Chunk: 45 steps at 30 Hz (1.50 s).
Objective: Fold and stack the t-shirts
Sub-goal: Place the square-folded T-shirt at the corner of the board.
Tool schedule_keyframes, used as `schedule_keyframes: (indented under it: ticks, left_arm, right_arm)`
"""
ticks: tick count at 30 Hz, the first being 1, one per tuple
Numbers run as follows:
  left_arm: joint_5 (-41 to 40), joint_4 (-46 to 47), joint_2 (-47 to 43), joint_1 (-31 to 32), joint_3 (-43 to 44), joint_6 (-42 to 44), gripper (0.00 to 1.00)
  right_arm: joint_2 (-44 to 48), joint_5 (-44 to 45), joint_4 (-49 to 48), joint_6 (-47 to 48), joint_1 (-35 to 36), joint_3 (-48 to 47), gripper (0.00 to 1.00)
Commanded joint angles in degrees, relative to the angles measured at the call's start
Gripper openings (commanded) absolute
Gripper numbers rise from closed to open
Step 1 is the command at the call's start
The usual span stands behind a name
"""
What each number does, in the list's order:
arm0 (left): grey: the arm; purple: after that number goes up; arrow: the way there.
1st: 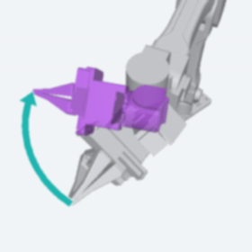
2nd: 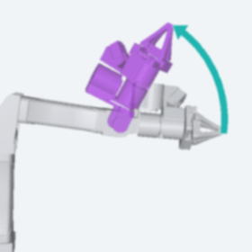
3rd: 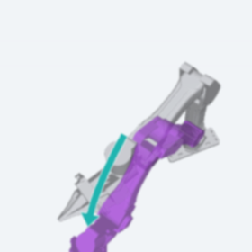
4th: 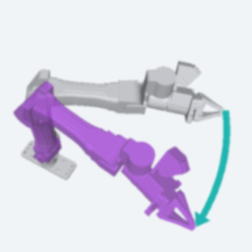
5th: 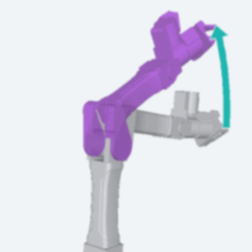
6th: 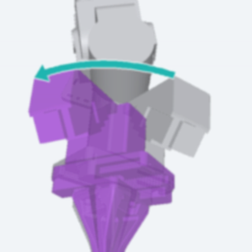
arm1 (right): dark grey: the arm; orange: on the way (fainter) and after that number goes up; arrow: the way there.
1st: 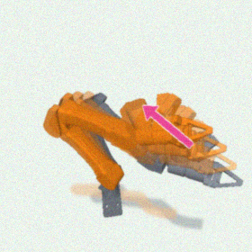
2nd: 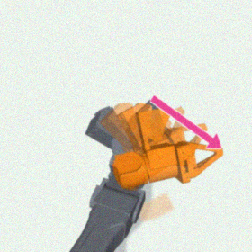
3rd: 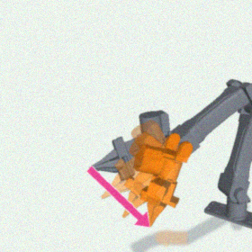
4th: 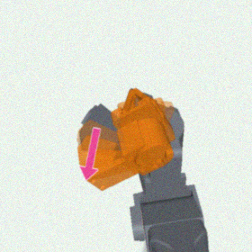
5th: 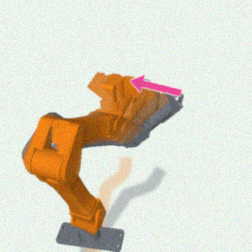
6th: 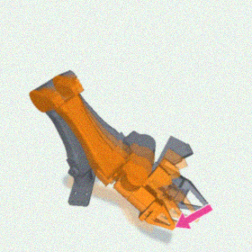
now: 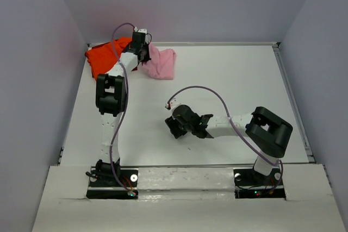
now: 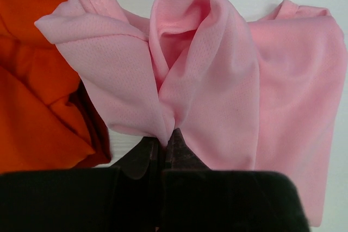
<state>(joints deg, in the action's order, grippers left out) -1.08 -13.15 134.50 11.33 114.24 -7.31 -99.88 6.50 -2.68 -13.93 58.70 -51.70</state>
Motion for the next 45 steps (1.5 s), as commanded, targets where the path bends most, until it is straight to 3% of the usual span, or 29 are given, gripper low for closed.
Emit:
schedule_keyframes:
  ticks: [1, 12, 28, 45]
  left_arm:
    - [-4.7, -1.3, -2.7, -1.9, 4.2, 2.9, 0.00]
    - [-8.8, -1.7, -6.2, -6.7, 8.5, 3.6, 0.00]
    - [-11.1, 0.5, -8.1, -6.9, 16.0, 4.1, 0.00]
    - [-13.3, 0.7, -14.6, -9.9, 10.1, 2.9, 0.00]
  right_arm:
    - [-3.3, -7.9, 2.4, -2.5, 2.4, -0.1, 0.62]
    - [-5.7, -8.4, 2.4, -2.2, 3.4, -0.9, 0.61]
    - [-8.1, -8.2, 4.6, -1.5, 4.0, -2.5, 0.61]
    - [-9.3, -8.5, 5.3, -1.3, 4.0, -3.3, 0.60]
